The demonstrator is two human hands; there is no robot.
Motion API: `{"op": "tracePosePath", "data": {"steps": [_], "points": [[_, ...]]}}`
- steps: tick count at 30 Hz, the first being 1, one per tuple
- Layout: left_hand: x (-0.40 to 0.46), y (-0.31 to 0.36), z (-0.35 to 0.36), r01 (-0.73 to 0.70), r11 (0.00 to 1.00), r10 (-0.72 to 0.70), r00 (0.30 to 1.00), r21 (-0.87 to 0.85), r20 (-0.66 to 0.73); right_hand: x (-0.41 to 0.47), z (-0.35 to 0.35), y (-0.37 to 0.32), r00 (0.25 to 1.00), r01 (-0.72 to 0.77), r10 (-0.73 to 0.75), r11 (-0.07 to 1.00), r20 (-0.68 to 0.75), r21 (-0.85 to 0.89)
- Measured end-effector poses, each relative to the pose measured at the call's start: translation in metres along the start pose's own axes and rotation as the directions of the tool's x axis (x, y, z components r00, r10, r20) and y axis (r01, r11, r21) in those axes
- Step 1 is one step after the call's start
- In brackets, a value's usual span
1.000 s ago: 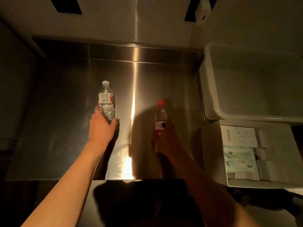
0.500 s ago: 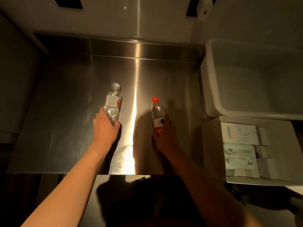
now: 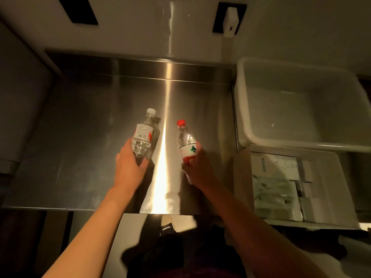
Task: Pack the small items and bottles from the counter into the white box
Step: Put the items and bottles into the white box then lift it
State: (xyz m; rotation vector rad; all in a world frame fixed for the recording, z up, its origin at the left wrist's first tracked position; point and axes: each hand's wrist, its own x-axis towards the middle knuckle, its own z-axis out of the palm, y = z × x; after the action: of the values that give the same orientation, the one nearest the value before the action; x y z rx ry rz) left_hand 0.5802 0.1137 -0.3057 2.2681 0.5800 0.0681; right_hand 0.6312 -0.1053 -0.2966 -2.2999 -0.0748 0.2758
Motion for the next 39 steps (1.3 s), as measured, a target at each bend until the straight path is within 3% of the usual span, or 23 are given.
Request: {"op": "tracePosePath", "data": {"steps": [2, 7, 10, 13, 16, 18, 21, 26, 30, 34, 39], "points": [[-0.004, 0.014, -0.004, -0.032, 0.999, 0.032, 0.999, -0.017, -0.012, 0.0, -0.014, -0.007, 0.995, 0.086, -0.085, 0.996, -0.061, 0.007], [-0.013, 0.054, -0.014, -0.139, 0.989, 0.136, 0.989, -0.054, -0.051, -0.01, -0.061, -0.01, 0.931, 0.354, -0.365, 0.895, 0.01, -0.271], [-0.019, 0.078, -0.012, -0.183, 0.981, 0.179, 0.982, -0.063, -0.057, -0.012, -0.096, -0.006, 0.945, 0.304, -0.316, 0.944, -0.088, -0.132], [-0.026, 0.104, -0.007, -0.223, 0.973, 0.22, 0.974, -0.061, -0.047, -0.021, -0.132, 0.004, 0.938, 0.323, -0.342, 0.92, -0.052, -0.221], [-0.033, 0.134, 0.004, -0.304, 0.95, 0.305, 0.952, -0.068, -0.001, -0.027, -0.166, 0.027, 0.916, 0.348, -0.383, 0.907, -0.12, -0.237], [-0.038, 0.153, 0.015, -0.345, 0.934, 0.35, 0.936, -0.095, 0.043, -0.032, -0.188, 0.043, 0.92, 0.321, -0.36, 0.919, -0.155, -0.229], [-0.047, 0.179, 0.035, -0.417, 0.898, 0.433, 0.894, -0.14, 0.116, -0.037, -0.215, 0.067, 0.958, 0.169, -0.166, 0.986, -0.233, -0.008], [-0.06, 0.21, 0.074, -0.538, 0.833, 0.552, 0.801, -0.126, 0.232, -0.05, -0.251, 0.106, 0.967, -0.034, 0.058, 0.994, -0.247, 0.102], [-0.072, 0.232, 0.102, -0.614, 0.78, 0.612, 0.711, -0.118, 0.347, -0.06, -0.273, 0.133, 0.955, -0.1, 0.155, 0.971, -0.254, 0.219], [-0.08, 0.246, 0.125, -0.64, 0.766, 0.602, 0.679, -0.062, 0.419, -0.069, -0.293, 0.154, 0.917, -0.101, 0.192, 0.96, -0.351, 0.26], [-0.084, 0.258, 0.147, -0.71, 0.704, 0.607, 0.62, 0.027, 0.496, -0.079, -0.313, 0.172, 0.893, -0.18, 0.269, 0.948, -0.36, 0.262]]}}
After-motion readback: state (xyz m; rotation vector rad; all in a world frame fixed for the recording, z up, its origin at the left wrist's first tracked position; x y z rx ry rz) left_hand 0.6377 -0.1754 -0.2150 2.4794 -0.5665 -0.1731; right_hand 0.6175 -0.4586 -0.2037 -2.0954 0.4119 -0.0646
